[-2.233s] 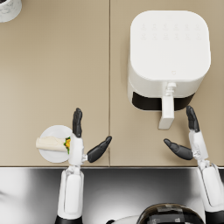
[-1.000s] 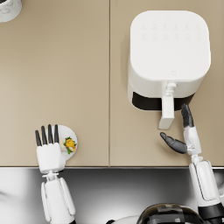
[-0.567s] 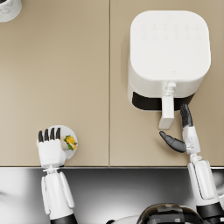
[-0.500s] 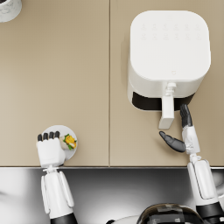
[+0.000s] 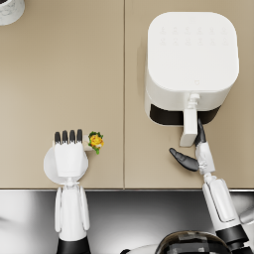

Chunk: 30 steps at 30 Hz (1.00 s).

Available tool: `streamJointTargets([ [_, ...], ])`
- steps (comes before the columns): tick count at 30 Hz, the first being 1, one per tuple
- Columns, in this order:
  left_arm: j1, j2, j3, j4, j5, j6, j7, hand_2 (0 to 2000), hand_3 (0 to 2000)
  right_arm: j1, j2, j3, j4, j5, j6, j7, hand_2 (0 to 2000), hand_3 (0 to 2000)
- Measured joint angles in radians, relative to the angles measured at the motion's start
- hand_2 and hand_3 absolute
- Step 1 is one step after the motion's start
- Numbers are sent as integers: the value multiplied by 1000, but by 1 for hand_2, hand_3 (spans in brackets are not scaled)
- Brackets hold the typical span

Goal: Pick up the chicken rolls and place it into the air fryer

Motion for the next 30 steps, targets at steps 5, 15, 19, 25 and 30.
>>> streamJointTargets([
  [5, 21, 4, 32, -14, 0, 114, 8, 2000, 2000, 36, -7, 20, -30, 4, -49, 0, 0, 0],
  [15, 128, 33, 161, -27, 0, 141, 10, 2000, 2000, 32, 43, 86, 21, 8, -153, -5, 2000, 2000],
  [19, 164, 55, 220, -33, 0, 140, 10, 2000, 2000, 55, 100, 153, 26, 19, -175, -4, 2000, 2000],
  [25, 251, 121, 320, -26, -1, 138, 10, 2000, 2000, 19, 261, 250, 162, 15, -142, -8, 2000, 2000],
  [30, 319, 179, 390, 2, -1, 142, 10, 2000, 2000, 0, 393, 330, 265, 12, -132, -11, 2000, 2000],
])
